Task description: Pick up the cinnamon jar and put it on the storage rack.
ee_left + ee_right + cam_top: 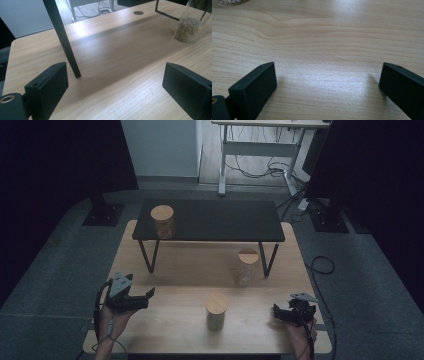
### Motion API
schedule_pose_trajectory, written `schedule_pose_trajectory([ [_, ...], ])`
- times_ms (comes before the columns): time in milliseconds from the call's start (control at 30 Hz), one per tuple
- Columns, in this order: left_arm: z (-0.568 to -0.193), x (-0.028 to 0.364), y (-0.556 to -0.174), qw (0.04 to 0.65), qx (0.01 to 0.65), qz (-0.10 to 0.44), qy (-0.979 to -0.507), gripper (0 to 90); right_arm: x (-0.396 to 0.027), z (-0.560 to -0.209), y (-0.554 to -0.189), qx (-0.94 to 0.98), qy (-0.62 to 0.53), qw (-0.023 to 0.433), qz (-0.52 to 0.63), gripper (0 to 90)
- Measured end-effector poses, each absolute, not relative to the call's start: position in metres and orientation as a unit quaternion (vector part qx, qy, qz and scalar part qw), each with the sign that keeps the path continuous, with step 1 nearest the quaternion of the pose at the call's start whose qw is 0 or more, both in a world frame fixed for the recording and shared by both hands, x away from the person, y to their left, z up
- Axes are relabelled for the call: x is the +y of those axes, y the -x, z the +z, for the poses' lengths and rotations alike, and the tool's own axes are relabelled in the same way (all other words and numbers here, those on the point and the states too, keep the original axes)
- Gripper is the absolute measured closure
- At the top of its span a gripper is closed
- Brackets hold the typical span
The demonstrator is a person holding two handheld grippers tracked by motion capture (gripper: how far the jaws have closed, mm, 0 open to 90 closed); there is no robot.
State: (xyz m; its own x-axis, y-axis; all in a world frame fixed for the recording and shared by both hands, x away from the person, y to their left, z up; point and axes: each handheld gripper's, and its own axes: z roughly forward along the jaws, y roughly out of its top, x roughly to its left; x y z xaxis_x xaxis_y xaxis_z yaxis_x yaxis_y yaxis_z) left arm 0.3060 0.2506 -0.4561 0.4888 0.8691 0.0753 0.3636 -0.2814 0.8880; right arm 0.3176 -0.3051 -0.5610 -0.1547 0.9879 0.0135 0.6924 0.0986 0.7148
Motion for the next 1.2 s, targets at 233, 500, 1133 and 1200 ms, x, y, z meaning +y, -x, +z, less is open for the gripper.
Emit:
schedule_pose_trajectory([
  [233, -0.461, 0.251, -0.306, 0.430, 0.418, 0.288, -0.746, 6.4, -0.305, -0.561, -0.318, 0.699, -0.601, 0.247, 0.299, 0.7],
  [500, -0.469, 0.252, -0.306, 0.426, 0.424, 0.283, -0.747, 6.4, -0.305, -0.561, -0.318, 0.699, -0.601, 0.247, 0.299, 0.7],
  [1133, -0.484, 0.254, -0.304, 0.421, 0.434, 0.274, -0.748, 6.4, -0.305, -0.561, -0.318, 0.699, -0.601, 0.247, 0.299, 0.7],
  [1200, -0.486, 0.254, -0.304, 0.421, 0.436, 0.273, -0.747, 6.3, -0.305, -0.561, -0.318, 0.699, -0.601, 0.247, 0.299, 0.7],
])
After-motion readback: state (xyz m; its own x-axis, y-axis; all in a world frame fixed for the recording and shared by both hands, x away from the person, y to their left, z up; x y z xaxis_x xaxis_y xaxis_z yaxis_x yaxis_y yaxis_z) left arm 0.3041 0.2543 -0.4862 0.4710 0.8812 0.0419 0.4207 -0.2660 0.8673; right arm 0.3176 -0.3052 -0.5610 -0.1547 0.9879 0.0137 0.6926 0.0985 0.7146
